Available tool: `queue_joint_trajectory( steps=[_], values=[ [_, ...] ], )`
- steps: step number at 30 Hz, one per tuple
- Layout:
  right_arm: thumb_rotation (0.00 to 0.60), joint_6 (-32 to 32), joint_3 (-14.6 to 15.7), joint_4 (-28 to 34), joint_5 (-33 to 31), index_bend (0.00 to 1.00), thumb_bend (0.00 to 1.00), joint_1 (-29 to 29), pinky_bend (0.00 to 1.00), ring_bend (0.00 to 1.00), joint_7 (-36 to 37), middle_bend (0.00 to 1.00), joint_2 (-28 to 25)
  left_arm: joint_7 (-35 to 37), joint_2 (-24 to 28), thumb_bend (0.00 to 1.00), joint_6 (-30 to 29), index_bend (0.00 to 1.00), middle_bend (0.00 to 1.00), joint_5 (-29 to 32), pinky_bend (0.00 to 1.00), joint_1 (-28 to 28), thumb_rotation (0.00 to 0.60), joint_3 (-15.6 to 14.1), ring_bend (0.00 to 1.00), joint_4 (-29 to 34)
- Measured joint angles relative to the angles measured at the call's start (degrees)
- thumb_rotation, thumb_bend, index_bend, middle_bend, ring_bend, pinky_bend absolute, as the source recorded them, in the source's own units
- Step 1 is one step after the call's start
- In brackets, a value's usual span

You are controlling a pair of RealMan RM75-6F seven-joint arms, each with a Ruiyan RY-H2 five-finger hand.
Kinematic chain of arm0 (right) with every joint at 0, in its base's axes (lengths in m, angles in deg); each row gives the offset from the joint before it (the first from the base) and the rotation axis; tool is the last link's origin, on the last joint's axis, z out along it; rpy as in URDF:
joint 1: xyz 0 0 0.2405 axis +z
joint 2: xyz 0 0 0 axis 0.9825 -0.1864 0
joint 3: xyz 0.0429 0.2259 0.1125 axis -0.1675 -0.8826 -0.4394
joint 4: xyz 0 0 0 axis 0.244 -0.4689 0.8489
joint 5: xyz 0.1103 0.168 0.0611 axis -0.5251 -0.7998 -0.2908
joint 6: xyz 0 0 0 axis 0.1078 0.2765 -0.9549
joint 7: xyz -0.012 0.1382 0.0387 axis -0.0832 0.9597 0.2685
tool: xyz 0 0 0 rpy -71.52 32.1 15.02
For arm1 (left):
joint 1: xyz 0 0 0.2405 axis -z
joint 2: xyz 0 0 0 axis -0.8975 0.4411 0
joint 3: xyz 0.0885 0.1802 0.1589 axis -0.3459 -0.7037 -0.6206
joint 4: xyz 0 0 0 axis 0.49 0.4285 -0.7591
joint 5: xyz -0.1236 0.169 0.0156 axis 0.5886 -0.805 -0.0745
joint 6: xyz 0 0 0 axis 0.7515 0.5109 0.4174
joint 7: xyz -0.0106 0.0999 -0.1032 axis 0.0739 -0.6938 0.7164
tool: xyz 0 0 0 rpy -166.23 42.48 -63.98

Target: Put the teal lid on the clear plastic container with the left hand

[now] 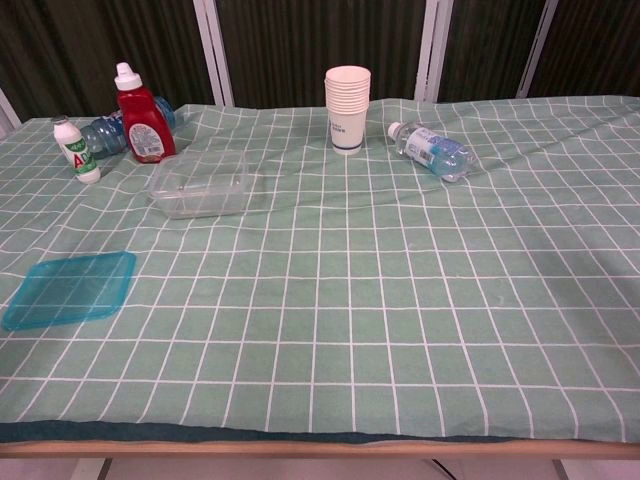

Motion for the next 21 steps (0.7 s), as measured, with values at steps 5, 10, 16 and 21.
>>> queue_joint_trajectory(
  steps=[5, 10, 16, 21],
  values=[
    [0.600, 0.0, 0.0, -0.1, -0.1, 0.00, 0.13, -0.1, 0.00, 0.00, 0.1, 0.00, -0.1, 0.3, -0.3, 0.30, 0.8, 0.00, 0.00, -0.4, 0.00, 0.6, 0.600, -0.2, 0.00, -0.3],
    [0.600, -0.4, -0.2, -0.1, -0.6, 0.00, 0.13, 0.0, 0.00, 0.00, 0.7, 0.00, -0.2, 4.9, -0.3, 0.26, 2.9, 0.00, 0.00, -2.5, 0.00, 2.1, 0.600, -1.3, 0.00, -0.7],
    [0.600, -1.8, -0.9, -0.1, -2.4, 0.00, 0.13, 0.6, 0.00, 0.00, 0.8, 0.00, 0.0, 19.5, -2.0, 0.22, 7.2, 0.00, 0.00, -6.3, 0.00, 6.6, 0.600, -2.6, 0.00, -5.7],
    [0.600, -3.8, -1.4, 0.2, -3.9, 0.00, 0.13, 1.3, 0.00, 0.00, -0.9, 0.00, 0.5, 32.9, -6.0, 0.20, 12.1, 0.00, 0.00, -7.7, 0.00, 11.7, 0.600, -2.9, 0.00, -15.0]
  ],
)
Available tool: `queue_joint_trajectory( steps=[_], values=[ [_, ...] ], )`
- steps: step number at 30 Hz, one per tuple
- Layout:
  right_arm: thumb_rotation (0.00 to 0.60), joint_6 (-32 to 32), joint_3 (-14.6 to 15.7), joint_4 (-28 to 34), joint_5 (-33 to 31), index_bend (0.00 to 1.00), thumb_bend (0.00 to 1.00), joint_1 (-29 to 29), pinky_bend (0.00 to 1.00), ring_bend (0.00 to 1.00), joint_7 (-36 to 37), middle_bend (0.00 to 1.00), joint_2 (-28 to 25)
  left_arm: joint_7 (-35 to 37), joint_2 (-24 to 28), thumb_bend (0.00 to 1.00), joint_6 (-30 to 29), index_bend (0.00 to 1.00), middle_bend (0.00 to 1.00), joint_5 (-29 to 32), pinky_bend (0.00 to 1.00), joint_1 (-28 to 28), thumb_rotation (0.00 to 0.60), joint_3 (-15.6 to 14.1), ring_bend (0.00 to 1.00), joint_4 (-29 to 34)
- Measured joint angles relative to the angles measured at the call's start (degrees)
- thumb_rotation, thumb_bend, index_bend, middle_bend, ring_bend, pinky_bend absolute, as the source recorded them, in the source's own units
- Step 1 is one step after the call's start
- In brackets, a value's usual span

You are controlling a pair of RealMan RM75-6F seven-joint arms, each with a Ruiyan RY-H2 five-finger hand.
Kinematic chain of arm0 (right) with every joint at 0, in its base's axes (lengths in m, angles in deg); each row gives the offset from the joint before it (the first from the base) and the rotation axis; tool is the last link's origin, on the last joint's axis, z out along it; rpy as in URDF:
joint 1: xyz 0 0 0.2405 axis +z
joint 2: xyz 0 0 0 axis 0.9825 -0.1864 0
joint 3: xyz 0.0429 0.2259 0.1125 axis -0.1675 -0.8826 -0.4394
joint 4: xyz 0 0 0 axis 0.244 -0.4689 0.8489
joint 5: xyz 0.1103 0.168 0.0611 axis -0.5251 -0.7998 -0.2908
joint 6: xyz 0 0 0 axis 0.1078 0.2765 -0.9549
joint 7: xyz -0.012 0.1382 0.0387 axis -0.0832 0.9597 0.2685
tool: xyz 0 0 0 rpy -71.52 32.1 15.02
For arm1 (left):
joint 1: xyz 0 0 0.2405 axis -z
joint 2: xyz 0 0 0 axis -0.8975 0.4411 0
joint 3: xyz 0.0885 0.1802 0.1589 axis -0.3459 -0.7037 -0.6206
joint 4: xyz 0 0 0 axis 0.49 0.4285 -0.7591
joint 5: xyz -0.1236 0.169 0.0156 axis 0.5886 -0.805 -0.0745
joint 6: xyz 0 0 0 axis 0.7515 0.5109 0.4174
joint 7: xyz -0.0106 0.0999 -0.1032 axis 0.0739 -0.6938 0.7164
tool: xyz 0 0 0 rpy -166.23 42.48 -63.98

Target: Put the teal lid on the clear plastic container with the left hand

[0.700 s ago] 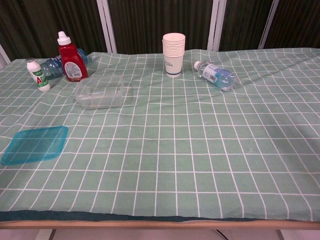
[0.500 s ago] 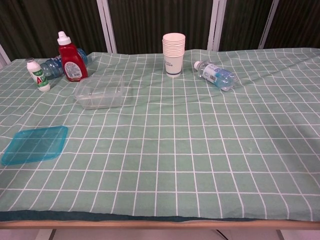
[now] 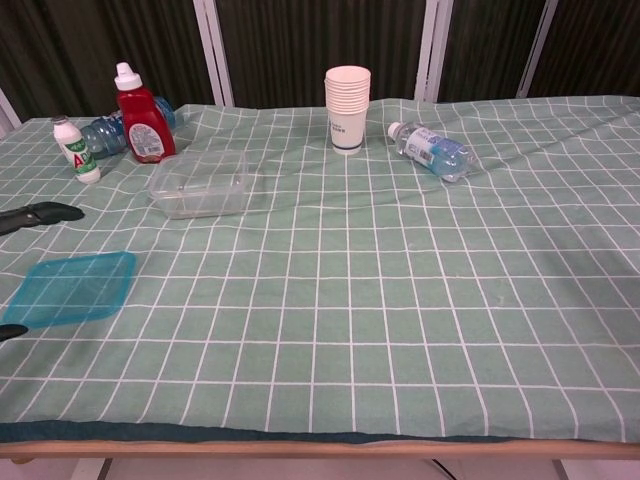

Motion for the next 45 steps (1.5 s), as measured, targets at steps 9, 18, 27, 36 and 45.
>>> queue_joint_trajectory(
  steps=[9, 18, 27, 36, 45],
  values=[
    [0.600, -3.7, -0.6, 0.6, -2.9, 0.00, 0.13, 1.4, 0.00, 0.00, -3.5, 0.00, 1.2, 14.6, -7.9, 0.20, 5.0, 0.00, 0.00, -0.4, 0.00, 6.1, 0.600, -0.7, 0.00, -17.1],
    [0.600, -4.5, -0.7, 0.9, -3.5, 0.00, 0.13, 1.9, 0.00, 0.00, -4.3, 0.00, 1.5, 22.0, -11.3, 0.20, 8.7, 0.00, 0.00, 1.1, 0.00, 8.8, 0.600, -2.5, 0.00, -24.2],
    [0.600, -4.3, -0.5, 0.9, -3.2, 0.00, 0.13, 1.9, 0.00, 0.00, -3.7, 0.00, 1.3, 23.2, -11.7, 0.20, 11.0, 0.00, 0.00, 2.6, 0.00, 9.9, 0.600, -3.2, 0.00, -26.0],
    [0.600, -4.2, -0.2, 0.8, -2.9, 0.00, 0.13, 2.0, 0.00, 0.00, -3.4, 0.00, 1.1, 23.4, -11.9, 0.20, 12.8, 0.00, 0.00, 3.8, 0.00, 10.7, 0.600, -3.7, 0.00, -26.9],
    [0.600, -4.6, 0.0, 1.0, -2.9, 0.00, 0.13, 2.1, 0.00, 0.00, -3.6, 0.00, 1.1, 24.1, -11.3, 0.20, 15.8, 0.00, 0.00, 4.6, 0.00, 11.6, 0.600, -4.5, 0.00, -26.6]
  ],
)
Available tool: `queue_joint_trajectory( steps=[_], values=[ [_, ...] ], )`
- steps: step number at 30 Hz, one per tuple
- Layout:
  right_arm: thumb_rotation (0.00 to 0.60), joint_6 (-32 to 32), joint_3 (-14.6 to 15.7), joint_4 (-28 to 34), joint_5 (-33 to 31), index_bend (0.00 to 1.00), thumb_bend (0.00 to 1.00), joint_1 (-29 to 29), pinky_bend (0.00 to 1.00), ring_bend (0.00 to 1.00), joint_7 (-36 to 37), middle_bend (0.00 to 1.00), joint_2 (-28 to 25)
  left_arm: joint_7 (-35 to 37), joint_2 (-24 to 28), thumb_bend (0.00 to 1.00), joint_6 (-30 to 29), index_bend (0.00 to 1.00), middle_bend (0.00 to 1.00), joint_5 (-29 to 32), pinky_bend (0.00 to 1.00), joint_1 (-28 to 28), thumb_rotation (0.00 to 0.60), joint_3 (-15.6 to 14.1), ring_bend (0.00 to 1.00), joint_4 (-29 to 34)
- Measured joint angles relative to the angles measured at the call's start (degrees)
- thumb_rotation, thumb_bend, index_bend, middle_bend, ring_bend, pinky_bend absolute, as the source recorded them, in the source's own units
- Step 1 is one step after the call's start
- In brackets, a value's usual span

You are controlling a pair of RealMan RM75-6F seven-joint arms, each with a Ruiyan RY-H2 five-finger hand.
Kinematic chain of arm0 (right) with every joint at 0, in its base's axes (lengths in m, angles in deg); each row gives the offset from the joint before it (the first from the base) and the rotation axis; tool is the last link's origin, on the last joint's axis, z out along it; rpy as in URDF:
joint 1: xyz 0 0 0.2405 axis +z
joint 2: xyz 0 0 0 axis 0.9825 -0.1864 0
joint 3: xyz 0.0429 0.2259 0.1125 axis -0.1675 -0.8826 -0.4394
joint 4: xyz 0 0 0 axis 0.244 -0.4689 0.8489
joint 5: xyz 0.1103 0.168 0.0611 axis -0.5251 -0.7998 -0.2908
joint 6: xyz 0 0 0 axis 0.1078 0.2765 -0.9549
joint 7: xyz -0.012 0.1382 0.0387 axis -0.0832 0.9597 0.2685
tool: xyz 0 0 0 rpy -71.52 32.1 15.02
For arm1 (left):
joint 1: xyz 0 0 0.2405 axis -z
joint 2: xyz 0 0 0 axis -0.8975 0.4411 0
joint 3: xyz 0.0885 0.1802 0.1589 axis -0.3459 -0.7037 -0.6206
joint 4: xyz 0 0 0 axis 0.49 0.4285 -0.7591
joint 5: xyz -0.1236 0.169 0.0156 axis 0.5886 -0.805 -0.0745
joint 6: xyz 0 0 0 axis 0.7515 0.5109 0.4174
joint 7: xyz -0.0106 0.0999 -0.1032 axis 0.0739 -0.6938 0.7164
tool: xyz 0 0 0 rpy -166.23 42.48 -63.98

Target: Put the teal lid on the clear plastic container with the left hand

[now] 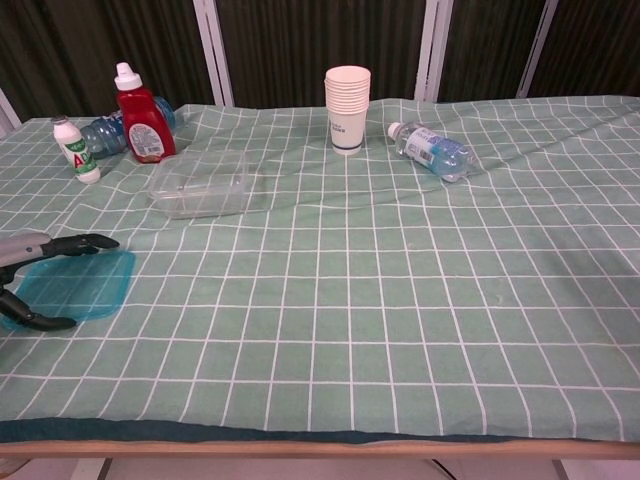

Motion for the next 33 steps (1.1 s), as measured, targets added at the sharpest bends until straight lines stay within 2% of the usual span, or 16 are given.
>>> queue_joint_trajectory(
  steps=[7, 10, 11, 14, 18, 26, 33],
  values=[
    [0.600, 0.1, 0.1, 0.0, 0.1, 0.00, 0.13, 0.0, 0.00, 0.00, 0.2, 0.00, -0.1, -0.9, 0.2, 0.19, 0.8, 0.00, 0.00, 1.1, 0.00, 0.1, 0.600, 0.0, 0.03, 0.2],
    [0.600, 0.1, 0.1, 0.0, 0.2, 0.00, 0.13, 0.0, 0.00, 0.00, 0.2, 0.00, -0.1, -1.7, 0.2, 0.20, 1.2, 0.00, 0.00, 1.5, 0.06, 0.1, 0.600, 0.0, 0.17, 0.2],
    [0.600, 0.1, 0.2, 0.0, 0.1, 0.00, 0.13, 0.0, 0.00, 0.00, 0.3, 0.00, -0.1, -2.1, 0.2, 0.20, 1.3, 0.00, 0.00, 1.7, 0.11, 0.0, 0.600, 0.0, 0.25, 0.3],
    [0.600, 0.1, 0.2, 0.0, 0.2, 0.00, 0.13, 0.0, 0.00, 0.00, 0.3, 0.00, -0.1, -3.2, 0.3, 0.21, 1.2, 0.00, 0.03, 2.1, 0.25, -0.3, 0.600, 0.2, 0.40, 0.8],
    [0.600, 0.2, 0.2, 0.0, 0.2, 0.00, 0.13, 0.0, 0.00, 0.00, 0.2, 0.00, -0.1, -4.4, 0.6, 0.21, 0.8, 0.00, 0.11, 2.7, 0.38, -0.8, 0.600, 0.4, 0.52, 1.6],
    [0.600, 0.2, 0.3, 0.0, 0.3, 0.00, 0.13, 0.0, 0.00, 0.00, 0.3, 0.00, -0.1, -5.5, 1.8, 0.22, -1.2, 0.00, 0.19, 2.8, 0.45, -1.2, 0.600, 0.8, 0.60, 4.4],
    [0.600, 0.3, 0.4, 0.0, 0.4, 0.00, 0.13, 0.0, 0.00, 0.00, 0.4, 0.00, -0.2, -8.2, 4.5, 0.23, -4.7, 0.00, 0.27, 2.8, 0.51, -1.2, 0.600, 2.4, 0.66, 9.3]
  ],
)
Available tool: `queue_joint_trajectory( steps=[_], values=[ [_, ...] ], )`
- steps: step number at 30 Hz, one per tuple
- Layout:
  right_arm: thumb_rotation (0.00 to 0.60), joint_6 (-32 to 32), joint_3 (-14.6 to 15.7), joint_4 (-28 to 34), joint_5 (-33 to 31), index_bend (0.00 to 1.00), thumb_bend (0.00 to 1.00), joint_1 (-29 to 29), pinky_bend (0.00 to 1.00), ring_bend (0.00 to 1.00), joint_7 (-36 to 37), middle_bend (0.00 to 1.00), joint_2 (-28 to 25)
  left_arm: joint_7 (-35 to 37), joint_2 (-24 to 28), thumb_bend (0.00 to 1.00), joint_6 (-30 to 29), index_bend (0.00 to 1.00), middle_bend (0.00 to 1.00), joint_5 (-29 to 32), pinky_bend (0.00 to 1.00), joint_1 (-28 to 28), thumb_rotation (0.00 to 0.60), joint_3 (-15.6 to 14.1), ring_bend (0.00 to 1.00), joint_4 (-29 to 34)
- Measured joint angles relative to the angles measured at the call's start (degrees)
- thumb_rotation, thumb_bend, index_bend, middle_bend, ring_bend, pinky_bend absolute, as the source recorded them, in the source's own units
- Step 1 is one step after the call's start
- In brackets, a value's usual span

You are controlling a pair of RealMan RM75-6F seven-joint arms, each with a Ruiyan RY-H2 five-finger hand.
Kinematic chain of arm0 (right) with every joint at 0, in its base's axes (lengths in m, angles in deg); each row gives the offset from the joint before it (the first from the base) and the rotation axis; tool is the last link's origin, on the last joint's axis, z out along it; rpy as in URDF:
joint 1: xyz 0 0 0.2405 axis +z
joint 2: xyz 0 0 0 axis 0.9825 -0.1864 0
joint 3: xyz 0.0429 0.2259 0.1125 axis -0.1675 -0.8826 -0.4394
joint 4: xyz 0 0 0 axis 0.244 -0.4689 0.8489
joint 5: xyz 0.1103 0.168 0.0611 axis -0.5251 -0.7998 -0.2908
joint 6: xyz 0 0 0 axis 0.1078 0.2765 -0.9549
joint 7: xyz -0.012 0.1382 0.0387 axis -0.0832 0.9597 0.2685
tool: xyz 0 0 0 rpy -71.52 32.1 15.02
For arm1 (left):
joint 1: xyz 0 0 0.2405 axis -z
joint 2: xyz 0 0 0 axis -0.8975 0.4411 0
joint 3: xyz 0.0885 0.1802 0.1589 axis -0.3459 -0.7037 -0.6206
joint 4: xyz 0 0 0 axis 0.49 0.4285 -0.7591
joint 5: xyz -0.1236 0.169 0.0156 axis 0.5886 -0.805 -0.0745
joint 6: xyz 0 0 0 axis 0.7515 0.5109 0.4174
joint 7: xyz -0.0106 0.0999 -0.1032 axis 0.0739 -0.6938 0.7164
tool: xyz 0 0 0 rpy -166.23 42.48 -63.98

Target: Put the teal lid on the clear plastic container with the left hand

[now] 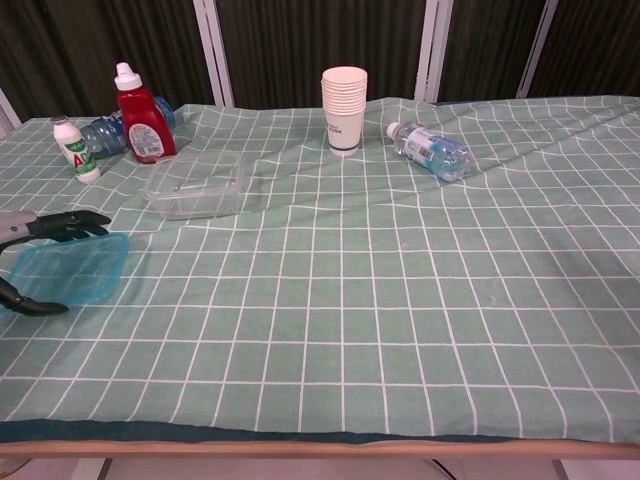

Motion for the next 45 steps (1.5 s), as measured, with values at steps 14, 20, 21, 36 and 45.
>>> queue_joint_trajectory(
  steps=[14, 20, 21, 36, 45],
  values=[
    [0.600, -0.6, -0.5, -0.3, -1.1, 0.00, 0.13, 0.3, 0.00, 0.00, 2.5, 0.00, -0.9, -15.0, 11.7, 0.25, 0.3, 0.00, 0.33, 4.5, 0.57, 5.4, 0.600, 8.3, 0.72, 20.6],
    [0.600, -1.2, -1.6, -0.4, -3.5, 0.00, 0.13, 0.6, 0.00, 0.00, 2.6, 0.00, -1.0, -18.4, 13.4, 0.25, 10.3, 0.00, 0.34, 8.4, 0.58, 12.6, 0.600, 12.5, 0.73, 21.9],
    [0.600, -1.2, -1.9, -0.4, -3.9, 0.00, 0.13, 0.6, 0.00, 0.00, 2.5, 0.00, -0.9, -18.2, 13.2, 0.25, 12.3, 0.00, 0.34, 8.9, 0.58, 14.1, 0.600, 13.1, 0.73, 21.0],
    [0.600, -4.9, -3.3, -0.6, -8.8, 0.00, 0.13, 2.1, 0.00, 0.00, -0.6, 0.00, 0.3, -6.0, 1.2, 0.25, 25.3, 0.00, 0.35, 8.7, 0.59, 24.9, 0.600, 14.0, 0.74, -3.7],
    [0.600, -5.8, -3.3, -0.4, -9.2, 0.00, 0.13, 2.7, 0.00, 0.00, -0.9, 0.00, 0.4, -0.8, -4.8, 0.25, 31.0, 0.00, 0.35, 8.9, 0.59, 27.7, 0.600, 12.5, 0.74, -12.5]
  ],
)
